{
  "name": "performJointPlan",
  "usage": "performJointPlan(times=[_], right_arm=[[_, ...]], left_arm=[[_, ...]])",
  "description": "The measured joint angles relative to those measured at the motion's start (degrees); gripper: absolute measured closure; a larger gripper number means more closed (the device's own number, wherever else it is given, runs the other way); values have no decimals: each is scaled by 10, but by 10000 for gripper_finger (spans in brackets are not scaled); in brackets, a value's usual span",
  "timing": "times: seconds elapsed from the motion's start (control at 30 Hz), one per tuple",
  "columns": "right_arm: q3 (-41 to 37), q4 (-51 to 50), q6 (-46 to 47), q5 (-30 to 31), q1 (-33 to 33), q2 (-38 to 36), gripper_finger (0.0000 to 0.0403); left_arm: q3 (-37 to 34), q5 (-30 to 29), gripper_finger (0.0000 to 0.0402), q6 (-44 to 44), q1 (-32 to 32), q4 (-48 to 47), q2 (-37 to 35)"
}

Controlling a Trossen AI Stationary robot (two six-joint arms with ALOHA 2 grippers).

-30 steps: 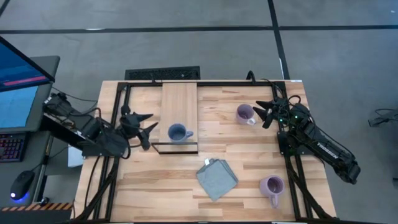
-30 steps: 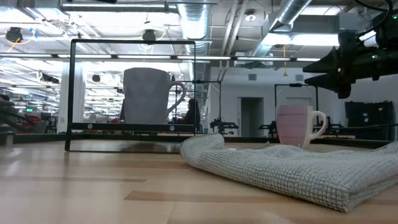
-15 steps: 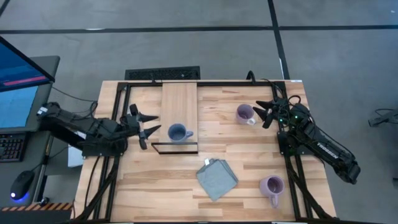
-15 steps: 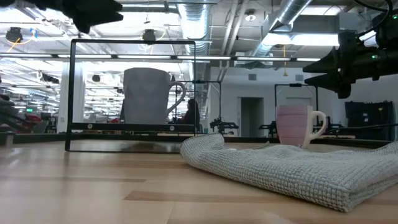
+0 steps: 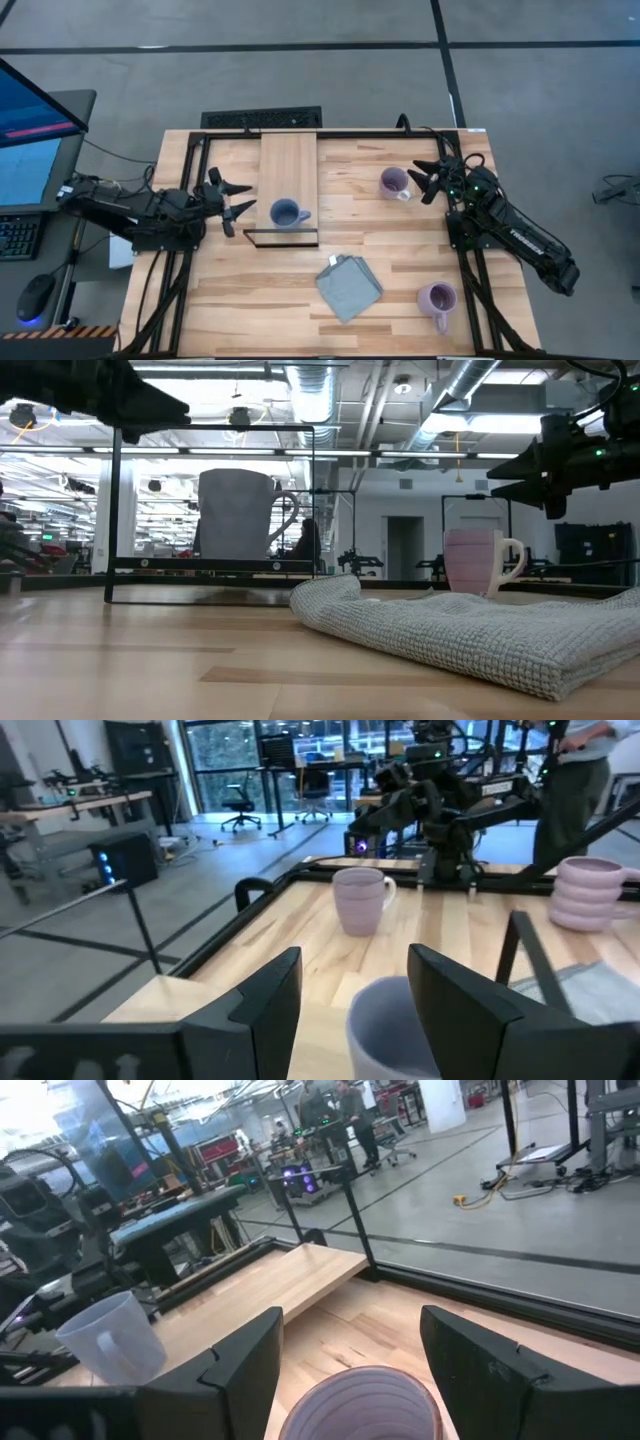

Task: Stack small to large cups/mugs on shelf
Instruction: Put the top light purple cup on the shelf

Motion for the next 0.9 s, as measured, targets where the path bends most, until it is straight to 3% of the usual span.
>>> performJointPlan(times=[0.43,0.73,0.9], right_arm=[[0,0,0,0,0,0,143],[0,0,1,-3,0,0,143],[2,0,1,-53,0,8,143]], left_arm=[[-81,16,225,30,1,2,-126],[-84,20,225,47,1,-21,-204],[-84,21,225,73,1,-26,-206]])
